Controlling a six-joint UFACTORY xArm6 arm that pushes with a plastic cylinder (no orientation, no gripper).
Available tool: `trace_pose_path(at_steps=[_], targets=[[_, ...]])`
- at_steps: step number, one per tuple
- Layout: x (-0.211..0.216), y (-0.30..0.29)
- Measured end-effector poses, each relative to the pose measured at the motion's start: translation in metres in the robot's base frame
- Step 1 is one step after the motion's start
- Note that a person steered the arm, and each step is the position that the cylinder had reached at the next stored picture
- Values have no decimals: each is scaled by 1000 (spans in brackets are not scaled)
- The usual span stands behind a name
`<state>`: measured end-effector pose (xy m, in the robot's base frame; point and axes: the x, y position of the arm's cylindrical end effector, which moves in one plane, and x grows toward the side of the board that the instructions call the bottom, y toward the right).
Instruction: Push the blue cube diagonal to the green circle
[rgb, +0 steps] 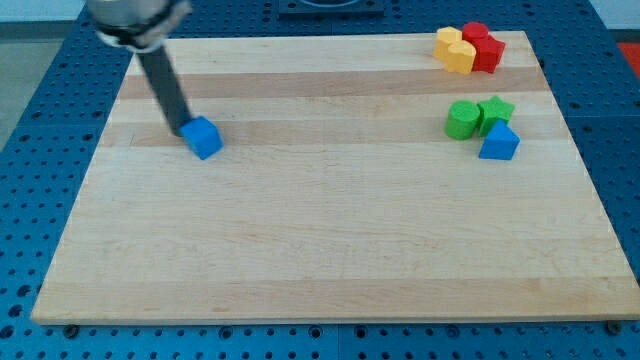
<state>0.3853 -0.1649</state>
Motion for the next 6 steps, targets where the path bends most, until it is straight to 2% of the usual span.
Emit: trace_pose_path(at_steps=[1, 2, 4, 5, 6], targets=[[23, 62], [27, 57], [35, -24], [51, -5], [53, 61]])
